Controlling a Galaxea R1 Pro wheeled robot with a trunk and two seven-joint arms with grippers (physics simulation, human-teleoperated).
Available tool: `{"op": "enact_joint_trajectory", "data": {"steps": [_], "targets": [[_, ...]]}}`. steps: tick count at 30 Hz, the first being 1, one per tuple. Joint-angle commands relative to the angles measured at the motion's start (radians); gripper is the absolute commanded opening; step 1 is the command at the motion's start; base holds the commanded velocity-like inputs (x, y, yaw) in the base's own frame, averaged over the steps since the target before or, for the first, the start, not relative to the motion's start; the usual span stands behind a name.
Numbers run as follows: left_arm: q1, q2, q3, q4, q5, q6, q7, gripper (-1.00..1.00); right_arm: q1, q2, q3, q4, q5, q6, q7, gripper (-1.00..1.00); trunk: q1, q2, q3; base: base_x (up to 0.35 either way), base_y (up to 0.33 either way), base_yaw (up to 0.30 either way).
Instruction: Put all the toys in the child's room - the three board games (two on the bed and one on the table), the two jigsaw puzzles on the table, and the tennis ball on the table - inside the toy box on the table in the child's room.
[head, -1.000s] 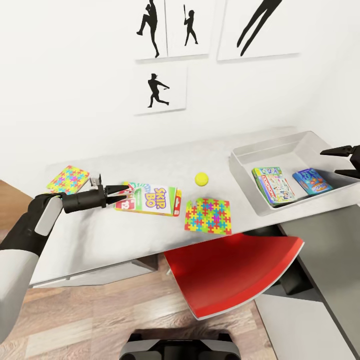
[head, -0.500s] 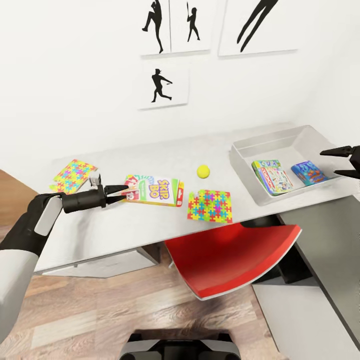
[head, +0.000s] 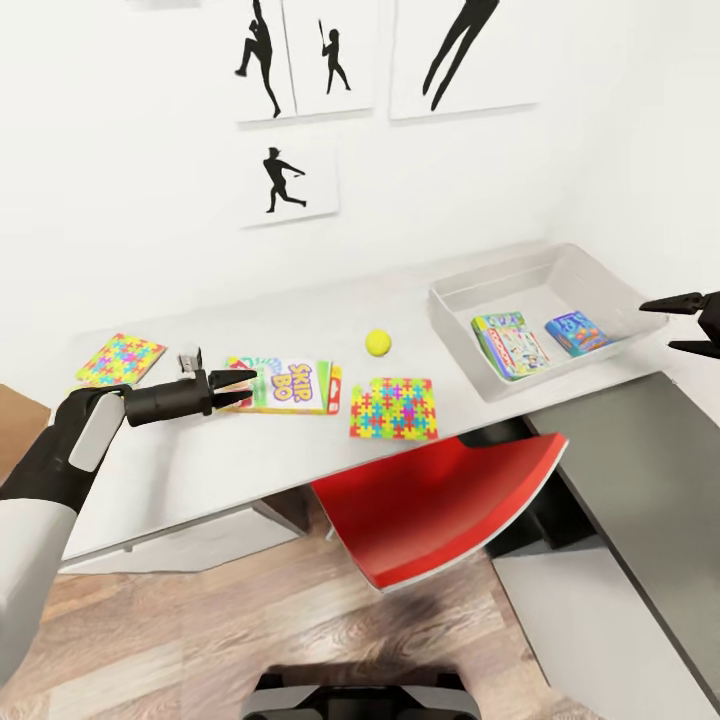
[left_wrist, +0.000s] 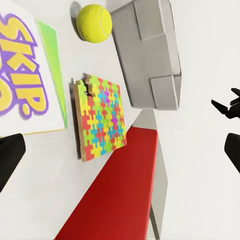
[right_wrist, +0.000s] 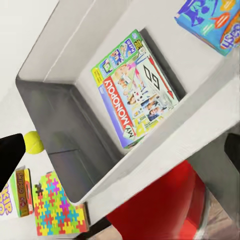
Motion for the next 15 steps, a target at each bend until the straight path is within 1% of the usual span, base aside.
{"op": "enact_joint_trajectory", "data": {"steps": [1, 5, 8, 10, 15], "targets": [[-0.001, 0.001, -0.002, 0.0, 0.0, 0.003, -0.003, 1.0, -0.002, -0.001, 0.003, 0.0, -0.01, 0.0, -0.01, 1.0, 0.0, -0.002, 0.0, -0.161, 0.03, -0.197], [-0.001, 0.001, -0.002, 0.0, 0.0, 0.004, -0.003, 1.0, -0.002, -0.001, 0.003, 0.0, -0.009, -0.001, -0.01, 1.0, 0.0, -0.002, 0.005, -0.226, 0.054, -0.198], [-0.001, 0.001, -0.002, -0.001, 0.0, 0.004, -0.005, 1.0, -0.002, -0.001, 0.003, 0.0, -0.009, -0.001, -0.01, 1.0, 0.0, -0.002, 0.008, -0.156, 0.028, -0.158], [-0.001, 0.001, -0.002, -0.001, 0.0, 0.004, -0.013, 1.0, -0.002, -0.001, 0.003, 0.0, -0.009, -0.001, -0.01, 1.0, 0.0, -0.002, 0.009, -0.082, 0.015, -0.085], [-0.001, 0.001, -0.003, -0.001, 0.0, 0.004, -0.057, 1.0, -0.001, -0.001, 0.003, 0.0, -0.009, -0.001, -0.01, 1.0, 0.0, -0.002, 0.01, -0.026, 0.005, -0.027]]}}
